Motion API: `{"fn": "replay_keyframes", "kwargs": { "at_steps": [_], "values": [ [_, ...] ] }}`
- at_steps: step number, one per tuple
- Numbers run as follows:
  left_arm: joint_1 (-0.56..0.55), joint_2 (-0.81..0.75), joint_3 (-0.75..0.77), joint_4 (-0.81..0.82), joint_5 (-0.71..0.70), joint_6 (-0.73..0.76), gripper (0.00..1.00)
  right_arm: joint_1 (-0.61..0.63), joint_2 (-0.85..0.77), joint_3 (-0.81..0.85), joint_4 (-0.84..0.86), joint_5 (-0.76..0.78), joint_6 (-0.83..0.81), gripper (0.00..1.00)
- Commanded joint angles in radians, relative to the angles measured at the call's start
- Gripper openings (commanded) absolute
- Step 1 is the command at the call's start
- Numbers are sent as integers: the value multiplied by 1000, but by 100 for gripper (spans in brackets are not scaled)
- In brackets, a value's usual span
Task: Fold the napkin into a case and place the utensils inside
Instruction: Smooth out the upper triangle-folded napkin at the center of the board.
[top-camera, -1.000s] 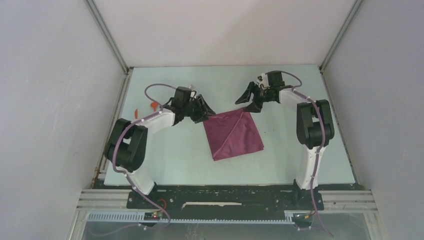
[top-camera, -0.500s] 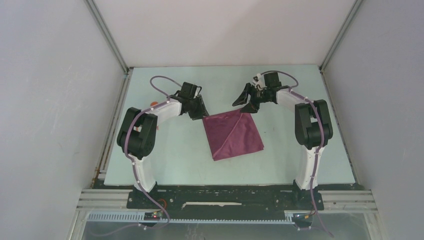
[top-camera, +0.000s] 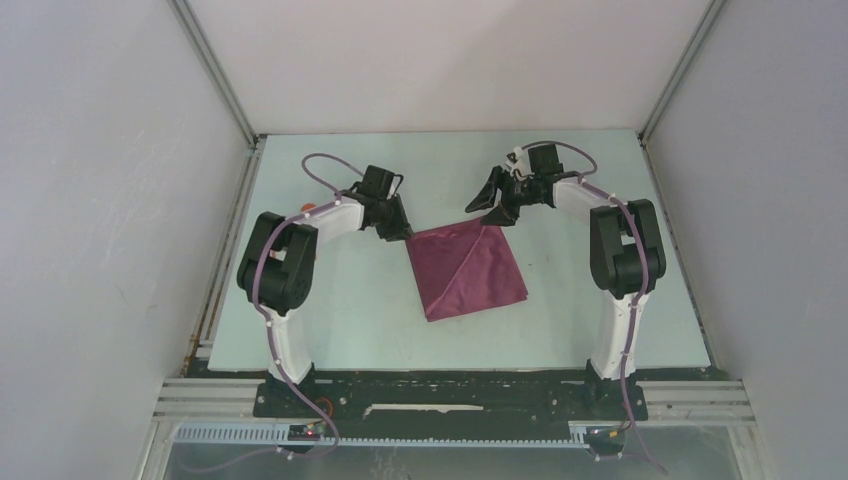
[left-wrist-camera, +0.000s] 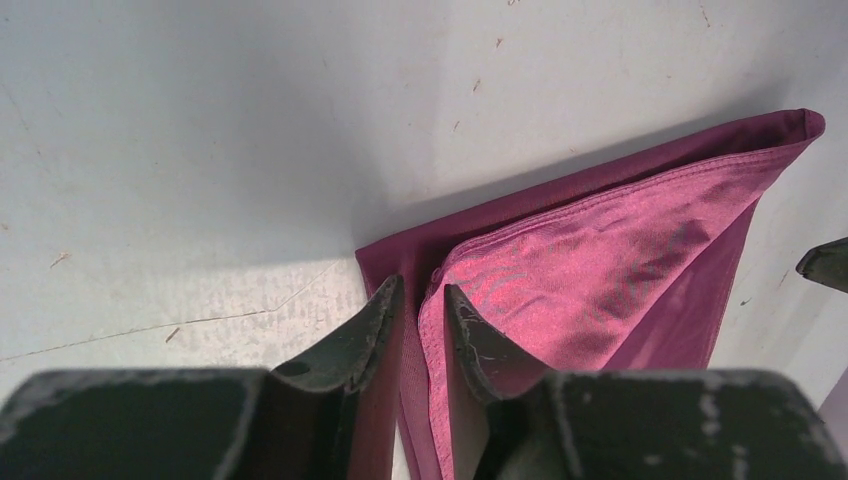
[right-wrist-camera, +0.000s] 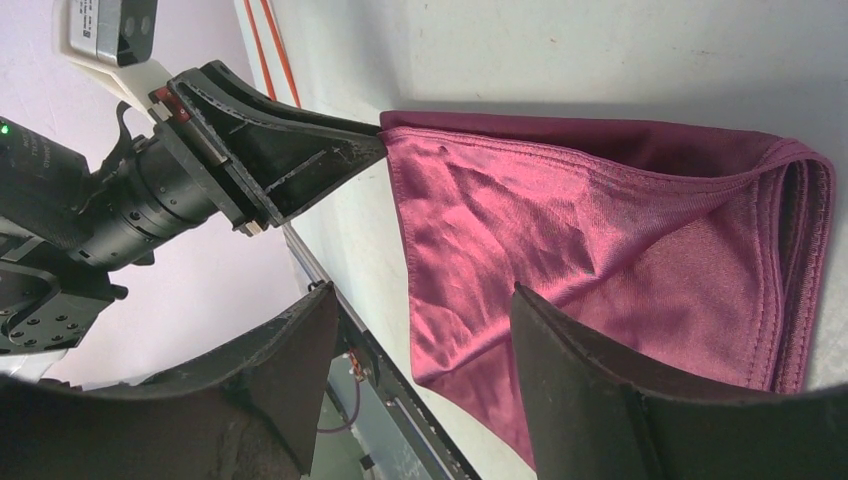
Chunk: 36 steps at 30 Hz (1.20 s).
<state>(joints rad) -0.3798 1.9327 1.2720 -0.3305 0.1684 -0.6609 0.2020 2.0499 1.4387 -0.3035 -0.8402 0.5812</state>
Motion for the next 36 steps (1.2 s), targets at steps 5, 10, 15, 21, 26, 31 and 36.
{"fn": "replay_keyframes", "kwargs": {
  "at_steps": [5,10,15,21,26,31,36],
  "values": [
    [7,7,37,37,29,15,20,17,24,26,8,-15,-10,71],
    [8,-36,-13,77,11,3,9,24,56,46,13,-7,-8,71],
    [9,-62,-54,90,2,-8,2,28,104,88,10,10,-14,71],
    [10,-75,-77,90,-11,-8,1,20,138,130,-5,15,-20,71],
    [14,-71,-74,90,-13,-8,1,20,150,146,11,13,-9,71],
    [23,-58,-64,88,-10,-8,2,20,173,171,17,11,1,71],
    [27,-51,-54,86,-2,-6,4,19,200,189,22,12,7,71]
  ]
}}
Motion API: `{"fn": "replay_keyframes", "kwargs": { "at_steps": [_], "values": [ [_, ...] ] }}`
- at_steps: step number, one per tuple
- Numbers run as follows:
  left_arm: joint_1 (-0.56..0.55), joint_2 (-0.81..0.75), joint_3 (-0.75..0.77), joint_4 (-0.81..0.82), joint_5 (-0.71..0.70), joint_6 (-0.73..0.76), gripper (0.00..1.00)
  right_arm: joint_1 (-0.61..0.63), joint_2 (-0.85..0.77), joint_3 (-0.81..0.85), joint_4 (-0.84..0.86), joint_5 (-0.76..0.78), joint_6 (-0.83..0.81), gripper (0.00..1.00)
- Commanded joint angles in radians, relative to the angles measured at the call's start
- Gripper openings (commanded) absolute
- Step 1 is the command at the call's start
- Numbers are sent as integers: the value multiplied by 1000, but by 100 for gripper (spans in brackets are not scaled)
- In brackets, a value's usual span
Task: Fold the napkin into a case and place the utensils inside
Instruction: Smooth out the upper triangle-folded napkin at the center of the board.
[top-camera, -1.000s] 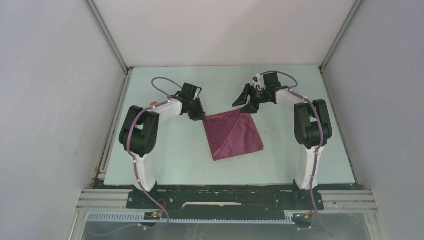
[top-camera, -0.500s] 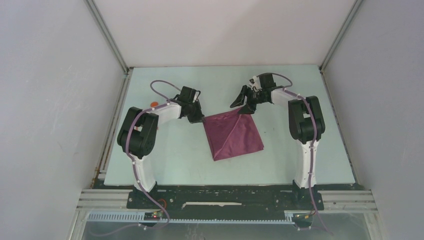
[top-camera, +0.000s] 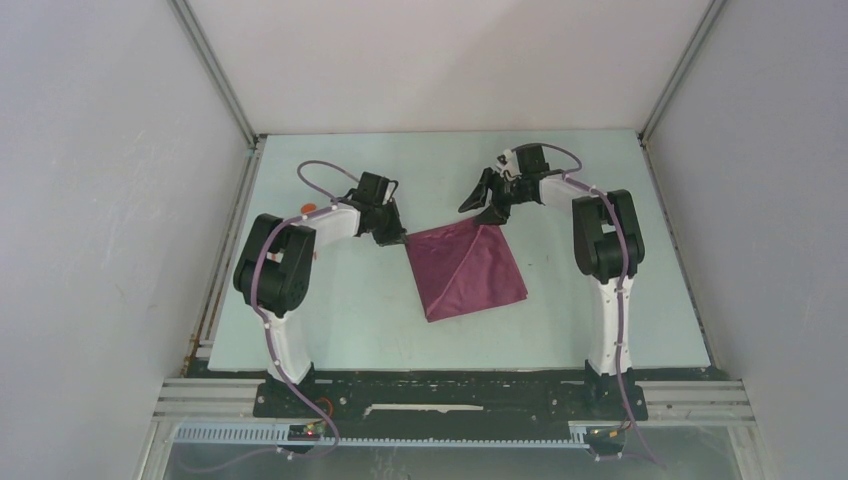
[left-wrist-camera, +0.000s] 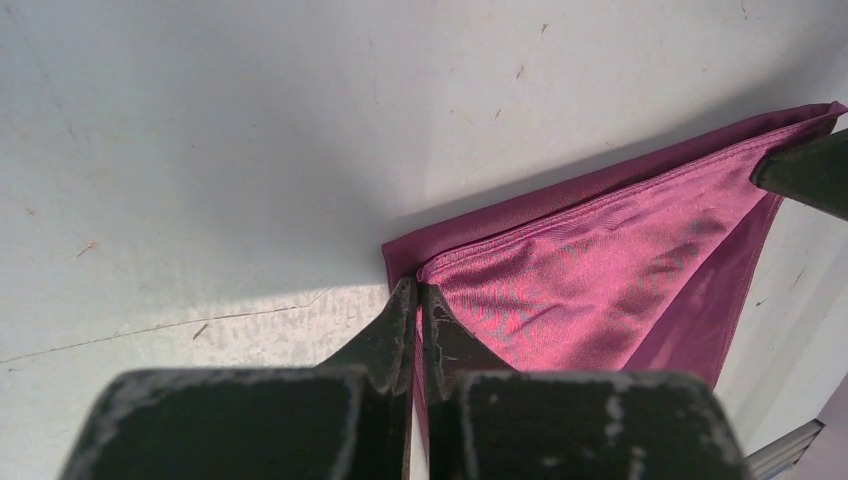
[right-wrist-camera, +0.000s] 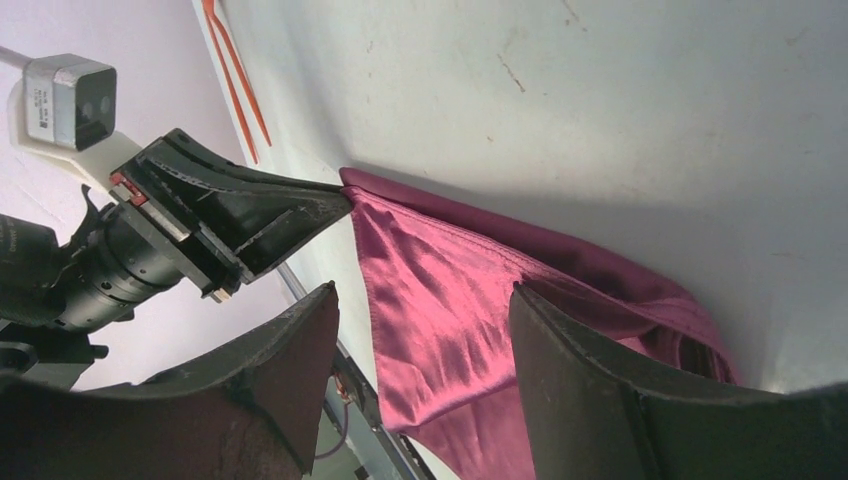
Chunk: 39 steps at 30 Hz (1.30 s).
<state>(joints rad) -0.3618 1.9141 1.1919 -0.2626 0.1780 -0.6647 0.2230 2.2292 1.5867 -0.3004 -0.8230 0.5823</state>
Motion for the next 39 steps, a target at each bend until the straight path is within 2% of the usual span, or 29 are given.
{"fn": "replay_keyframes", "kwargs": {
  "at_steps": [1,12,14,18,20,23,25,27,30,39],
  "values": [
    [9,-31,28,17,-11,-4,4,-2,26,43,22,-5,8,71],
    [9,-18,40,10,-14,1,8,-9,67,63,32,-4,12,71],
    [8,-46,34,1,-40,7,13,-10,74,67,35,-8,15,71],
    [7,-152,11,-24,-145,23,30,-5,79,71,39,-11,15,71],
    [6,-204,-7,-20,-149,7,36,-4,76,71,38,-13,15,71],
    [-15,-249,-34,28,-93,-32,39,-1,70,70,40,-11,15,71],
    [-31,-228,-42,91,-2,-73,36,-2,70,73,40,-11,17,71],
    [-41,-171,-33,151,103,-124,26,-2,73,74,39,-12,18,71],
    [-43,-98,-25,219,185,-174,16,-2,75,74,37,-14,16,71],
    [-11,-6,-65,258,175,-193,6,-4,68,74,35,-17,2,76]
  ]
}}
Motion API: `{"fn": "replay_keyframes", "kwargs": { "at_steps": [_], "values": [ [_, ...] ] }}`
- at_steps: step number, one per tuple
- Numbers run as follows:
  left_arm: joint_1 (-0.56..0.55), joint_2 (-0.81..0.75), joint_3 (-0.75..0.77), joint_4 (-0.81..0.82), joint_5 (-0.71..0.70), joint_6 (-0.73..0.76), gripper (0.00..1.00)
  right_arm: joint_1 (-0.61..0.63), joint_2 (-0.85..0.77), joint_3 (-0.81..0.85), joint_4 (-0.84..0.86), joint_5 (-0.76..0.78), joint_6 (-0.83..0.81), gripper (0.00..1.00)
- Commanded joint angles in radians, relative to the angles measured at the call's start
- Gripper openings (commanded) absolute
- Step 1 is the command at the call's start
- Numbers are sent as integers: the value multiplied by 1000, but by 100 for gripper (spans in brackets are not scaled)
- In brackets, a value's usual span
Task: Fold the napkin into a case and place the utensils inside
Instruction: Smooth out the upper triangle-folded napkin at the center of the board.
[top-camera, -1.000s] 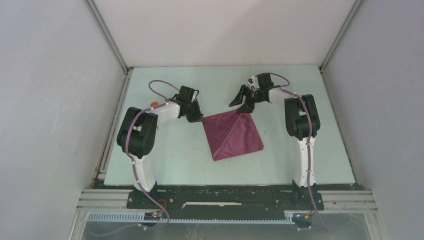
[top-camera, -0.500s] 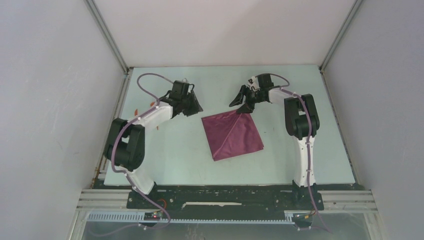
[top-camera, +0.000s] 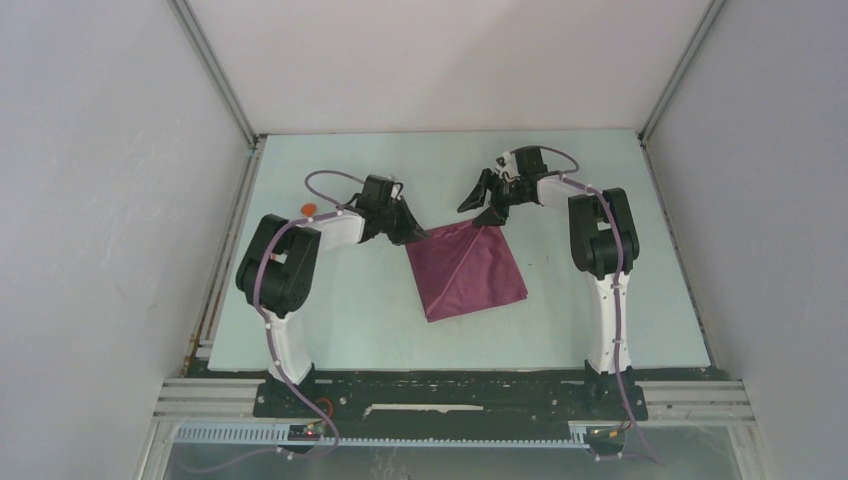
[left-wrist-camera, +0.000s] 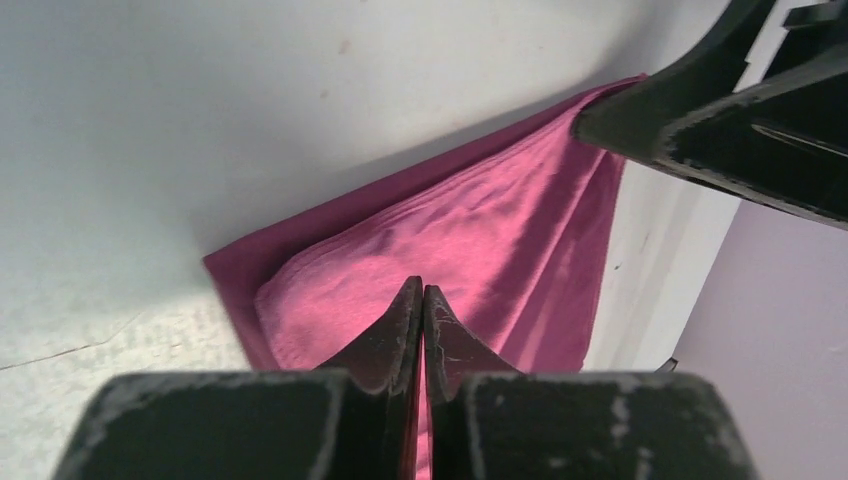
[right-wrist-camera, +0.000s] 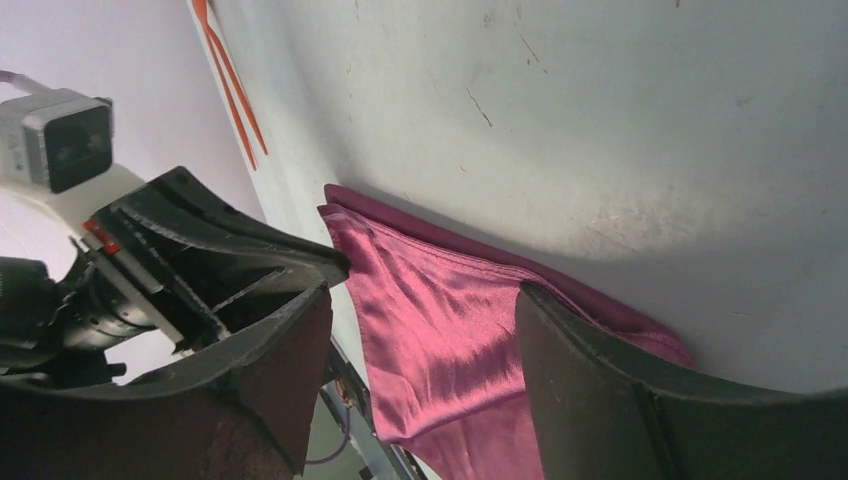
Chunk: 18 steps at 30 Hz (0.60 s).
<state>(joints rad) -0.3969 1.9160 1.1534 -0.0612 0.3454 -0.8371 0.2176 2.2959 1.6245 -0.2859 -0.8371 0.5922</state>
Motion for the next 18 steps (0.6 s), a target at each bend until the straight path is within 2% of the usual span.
{"fn": "replay_keyframes", "kwargs": {
  "at_steps": [1,11,18],
  "values": [
    [29,-7,-39,57,-3,-17,5,2,-1,38,19,-5,-11,77],
    [60,4,-110,57,-25,-27,1,14,-124,-18,61,-53,16,87],
    [65,5,-130,57,-29,-38,0,-25,-87,-109,163,-74,42,92]
  ]
}}
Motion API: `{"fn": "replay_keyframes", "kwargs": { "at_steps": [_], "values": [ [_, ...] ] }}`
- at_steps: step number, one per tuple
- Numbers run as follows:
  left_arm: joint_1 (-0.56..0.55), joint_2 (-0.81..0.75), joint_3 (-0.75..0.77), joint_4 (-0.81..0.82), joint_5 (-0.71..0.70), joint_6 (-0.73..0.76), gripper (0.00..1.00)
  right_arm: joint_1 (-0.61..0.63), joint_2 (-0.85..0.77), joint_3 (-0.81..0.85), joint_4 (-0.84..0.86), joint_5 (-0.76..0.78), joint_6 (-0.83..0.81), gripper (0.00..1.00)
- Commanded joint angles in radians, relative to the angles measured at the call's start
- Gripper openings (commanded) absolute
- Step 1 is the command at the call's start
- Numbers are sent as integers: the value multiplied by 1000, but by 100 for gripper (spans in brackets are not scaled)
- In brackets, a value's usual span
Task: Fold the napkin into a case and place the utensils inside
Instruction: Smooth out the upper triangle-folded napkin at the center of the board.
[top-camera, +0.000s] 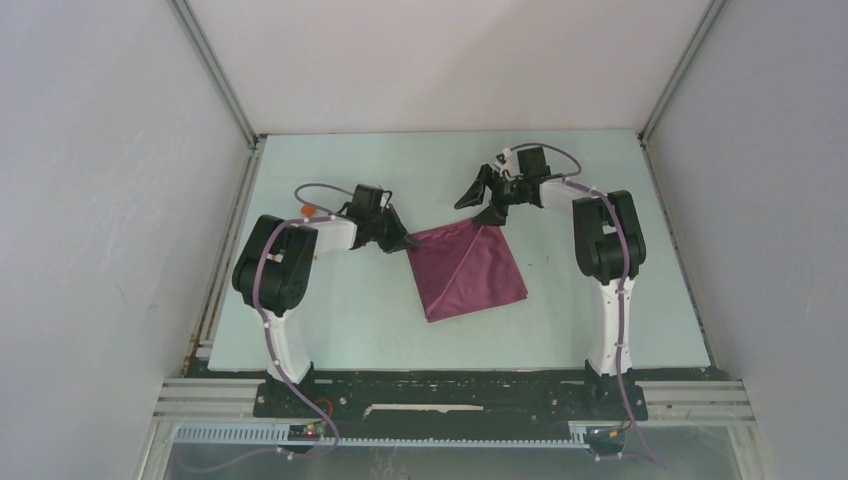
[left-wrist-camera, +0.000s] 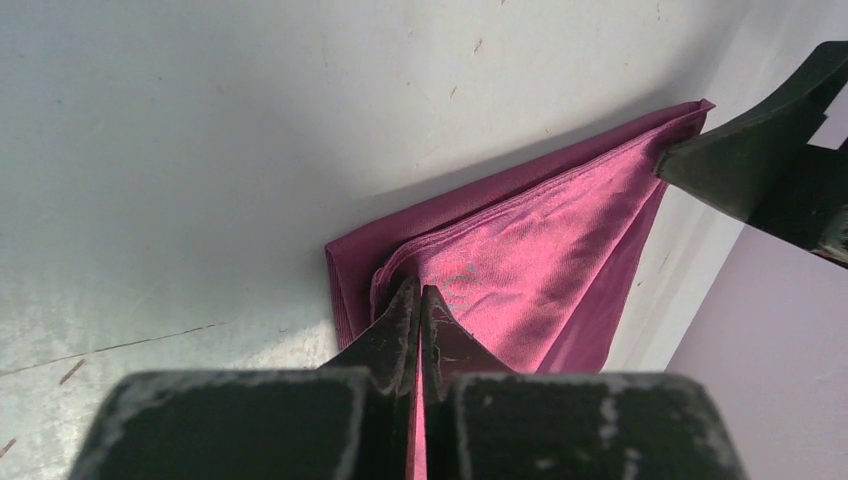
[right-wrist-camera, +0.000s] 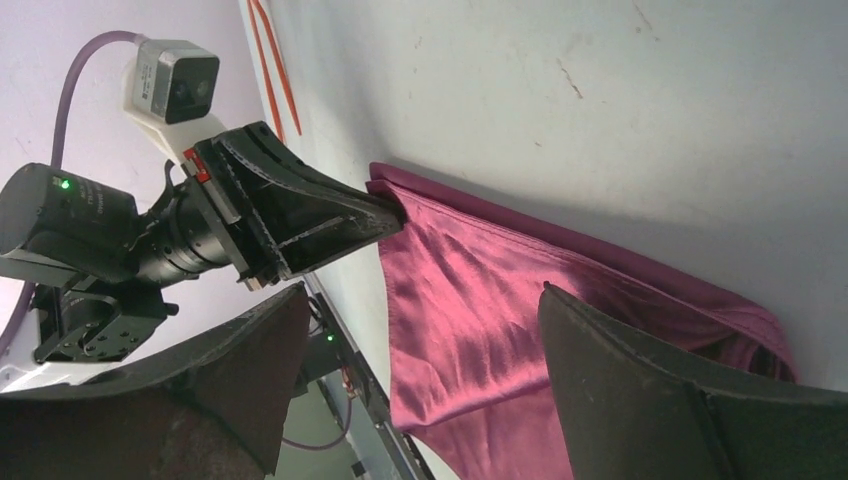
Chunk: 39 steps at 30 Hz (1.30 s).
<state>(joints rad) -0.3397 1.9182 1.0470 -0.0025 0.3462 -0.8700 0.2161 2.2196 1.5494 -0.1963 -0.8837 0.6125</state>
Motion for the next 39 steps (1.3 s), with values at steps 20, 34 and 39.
{"fn": "replay_keyframes", "kwargs": {
  "at_steps": [20,34,39],
  "values": [
    [11,-5,-40,-2,-31,-6,0,-53,-188,-9,-86,74,-61,97],
    [24,-10,-109,77,-48,-24,0,294,-204,-432,538,-104,327,97],
    [27,-1,-125,111,-37,-35,0,343,-157,-465,632,-121,373,96]
  ]
}}
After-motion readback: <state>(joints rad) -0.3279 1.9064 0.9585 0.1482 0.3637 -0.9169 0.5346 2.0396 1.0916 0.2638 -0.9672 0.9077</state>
